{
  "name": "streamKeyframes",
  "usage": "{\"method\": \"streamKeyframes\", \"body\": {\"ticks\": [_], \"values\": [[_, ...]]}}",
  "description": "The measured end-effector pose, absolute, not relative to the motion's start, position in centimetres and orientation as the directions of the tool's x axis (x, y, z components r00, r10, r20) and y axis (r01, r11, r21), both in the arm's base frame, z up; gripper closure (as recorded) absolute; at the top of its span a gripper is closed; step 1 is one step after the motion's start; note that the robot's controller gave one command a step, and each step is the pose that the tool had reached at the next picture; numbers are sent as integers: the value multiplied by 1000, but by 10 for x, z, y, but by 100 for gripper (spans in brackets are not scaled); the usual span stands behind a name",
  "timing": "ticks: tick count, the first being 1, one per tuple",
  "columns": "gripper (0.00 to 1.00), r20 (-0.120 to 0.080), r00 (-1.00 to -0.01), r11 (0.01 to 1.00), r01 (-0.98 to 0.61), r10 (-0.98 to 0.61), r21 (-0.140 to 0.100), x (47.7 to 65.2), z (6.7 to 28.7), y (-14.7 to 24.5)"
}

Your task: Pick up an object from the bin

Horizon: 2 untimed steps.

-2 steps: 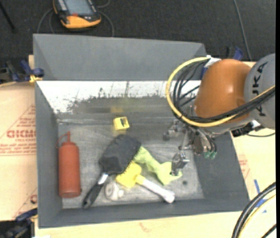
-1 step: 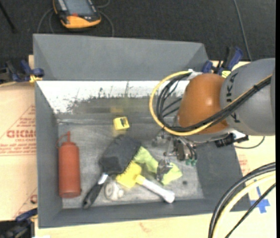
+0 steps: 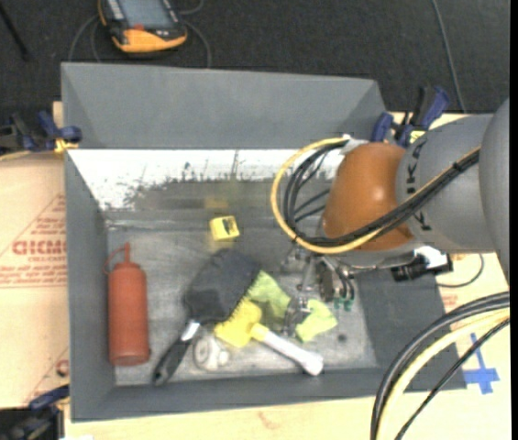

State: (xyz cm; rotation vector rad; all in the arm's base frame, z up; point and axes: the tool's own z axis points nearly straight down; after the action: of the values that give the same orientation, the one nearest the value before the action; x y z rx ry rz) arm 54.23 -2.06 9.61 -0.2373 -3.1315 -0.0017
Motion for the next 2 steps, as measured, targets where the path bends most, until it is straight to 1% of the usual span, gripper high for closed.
{"method": "streamKeyframes", "body": {"ticks": [1, 2], "values": [[0, -8, -983, 983, 184, 184, 1, 554, 132, -35], [0, -5, -965, 965, 261, 261, 2, 554, 83, -33]]}}
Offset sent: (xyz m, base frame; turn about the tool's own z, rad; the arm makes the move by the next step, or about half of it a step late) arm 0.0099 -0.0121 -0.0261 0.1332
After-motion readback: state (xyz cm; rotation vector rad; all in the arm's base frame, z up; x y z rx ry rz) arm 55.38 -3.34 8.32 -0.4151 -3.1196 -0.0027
